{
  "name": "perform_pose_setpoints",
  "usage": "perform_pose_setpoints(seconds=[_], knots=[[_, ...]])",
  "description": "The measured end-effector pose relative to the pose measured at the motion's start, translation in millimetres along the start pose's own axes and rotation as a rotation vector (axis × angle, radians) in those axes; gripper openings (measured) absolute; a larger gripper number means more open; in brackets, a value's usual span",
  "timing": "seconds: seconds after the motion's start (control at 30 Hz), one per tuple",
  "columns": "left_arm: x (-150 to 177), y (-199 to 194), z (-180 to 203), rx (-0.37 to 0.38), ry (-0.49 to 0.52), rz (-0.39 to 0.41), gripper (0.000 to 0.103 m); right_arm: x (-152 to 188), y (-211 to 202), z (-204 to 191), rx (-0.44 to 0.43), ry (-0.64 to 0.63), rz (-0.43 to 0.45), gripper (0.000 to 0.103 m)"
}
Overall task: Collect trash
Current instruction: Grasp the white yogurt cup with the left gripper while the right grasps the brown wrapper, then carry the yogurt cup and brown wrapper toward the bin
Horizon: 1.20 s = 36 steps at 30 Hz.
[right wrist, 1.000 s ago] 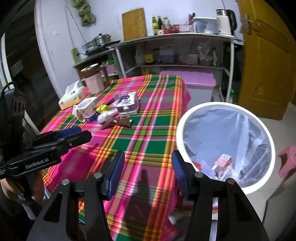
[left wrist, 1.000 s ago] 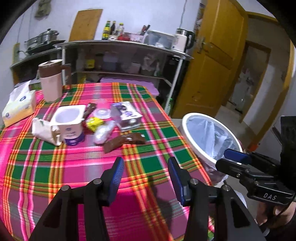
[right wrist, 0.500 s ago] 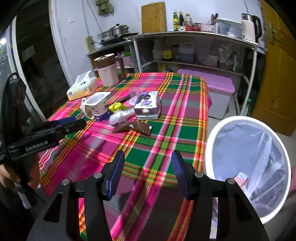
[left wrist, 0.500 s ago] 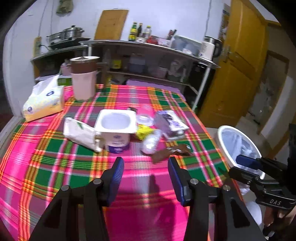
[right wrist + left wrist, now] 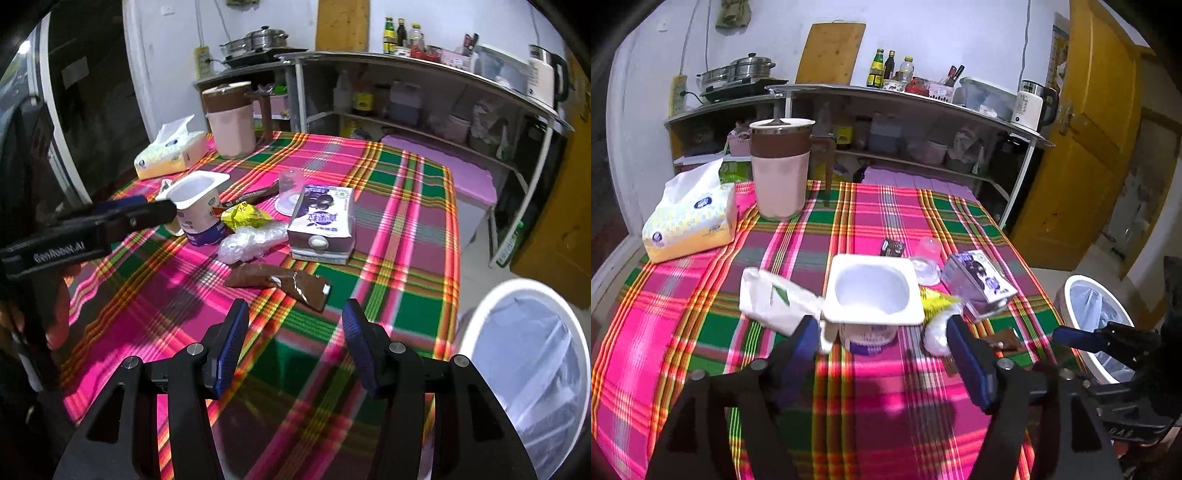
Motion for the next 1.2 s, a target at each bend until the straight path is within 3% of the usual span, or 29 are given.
perform_pose_setpoints(seconds=[0.17,0.43,0.53,0.57,0.63,0.73,1.2], knots=[[-9.4,12.0,-0.7,0.005,0.014,0.000,0.083,-9.0,19.5,-2.4,-0.001,-0.069,-0.024,0.054],[-13.3,33.3,-5.0,0.015,-0.008,-0.039,0.082,-15.7,44.4,-3.6,-0.010,-0.158,-0.070,0.054],[-12.9,37.0,-6.7,0.030,-0.020,-0.049,0.071,-14.2,52.5,-2.0,-0.028,-0.154,-0.099,0.054],[-12.1,38.5,-7.7,0.030,-0.024,-0.056,0.063,-13.6,53.3,-1.3,-0.038,-0.144,-0.103,0.052],[-10.8,38.8,-9.3,0.034,-0.032,-0.055,0.062,-13.4,53.9,-0.9,-0.057,-0.129,-0.101,0.037],[-9.1,36.8,-9.7,0.035,-0.035,-0.048,0.062,-13.4,53.4,-1.4,-0.057,-0.124,-0.101,0.028],[1.6,-0.9,-2.8,0.060,-0.028,-0.005,0.062,2.1,21.4,-3.5,-0.046,-0.050,-0.060,0.023]])
Point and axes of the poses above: each gripper's, at about its wrist camera, not at the fingertips, and y roughly the way its jaws point, z to its right, x to its underside, the point moved 3 cm from there along y, roughly the way its jaws point, and after that the axes turned 5 degrees about -y, right-handed, at the moved point
